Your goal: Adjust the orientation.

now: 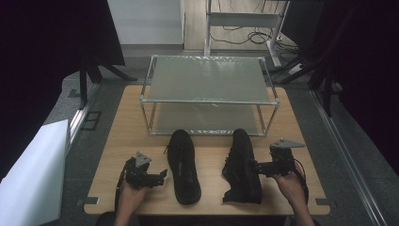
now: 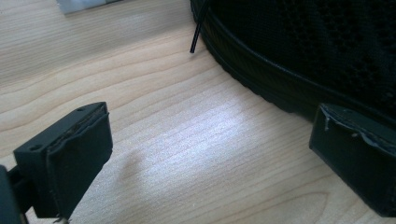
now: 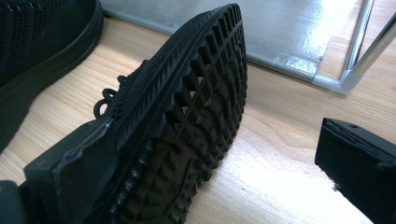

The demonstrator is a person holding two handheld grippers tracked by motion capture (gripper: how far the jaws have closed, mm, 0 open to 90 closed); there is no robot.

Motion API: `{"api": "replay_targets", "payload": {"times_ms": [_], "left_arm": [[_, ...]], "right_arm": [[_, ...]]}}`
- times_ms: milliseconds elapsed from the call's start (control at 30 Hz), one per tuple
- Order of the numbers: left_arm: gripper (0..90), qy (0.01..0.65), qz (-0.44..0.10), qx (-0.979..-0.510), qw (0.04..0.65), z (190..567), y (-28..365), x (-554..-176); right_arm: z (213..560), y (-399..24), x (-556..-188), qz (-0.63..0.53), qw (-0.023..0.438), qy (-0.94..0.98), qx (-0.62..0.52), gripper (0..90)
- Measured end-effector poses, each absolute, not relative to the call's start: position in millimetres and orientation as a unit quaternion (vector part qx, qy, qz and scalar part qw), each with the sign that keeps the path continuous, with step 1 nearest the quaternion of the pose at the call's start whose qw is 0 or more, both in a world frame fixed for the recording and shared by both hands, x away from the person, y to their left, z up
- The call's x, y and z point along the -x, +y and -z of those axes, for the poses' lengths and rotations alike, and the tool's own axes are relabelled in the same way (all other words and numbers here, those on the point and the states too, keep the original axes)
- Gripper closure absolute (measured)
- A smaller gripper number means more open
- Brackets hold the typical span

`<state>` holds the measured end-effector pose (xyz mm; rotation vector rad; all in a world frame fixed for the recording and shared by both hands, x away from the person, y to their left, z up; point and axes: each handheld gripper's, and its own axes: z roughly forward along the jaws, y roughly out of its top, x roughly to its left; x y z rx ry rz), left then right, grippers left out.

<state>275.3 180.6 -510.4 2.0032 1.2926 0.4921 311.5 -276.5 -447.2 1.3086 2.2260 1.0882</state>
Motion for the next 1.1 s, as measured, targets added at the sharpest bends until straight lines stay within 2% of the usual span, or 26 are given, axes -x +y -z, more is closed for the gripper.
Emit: {"api": "replay_targets", "payload": {"times_ms": [333,1100], "left_arm": [[0.0,0.502,-0.189,-0.772,0.341,511,182,-275],[0.0,0.509,-0.189,-0.767,0.343,511,185,-275]], "right_arm": [[450,-287,-310,-0.392,0.160,0.766,-0.483,0.0],[448,-315,-304,-0.389,0.175,0.740,-0.520,0.0]]}}
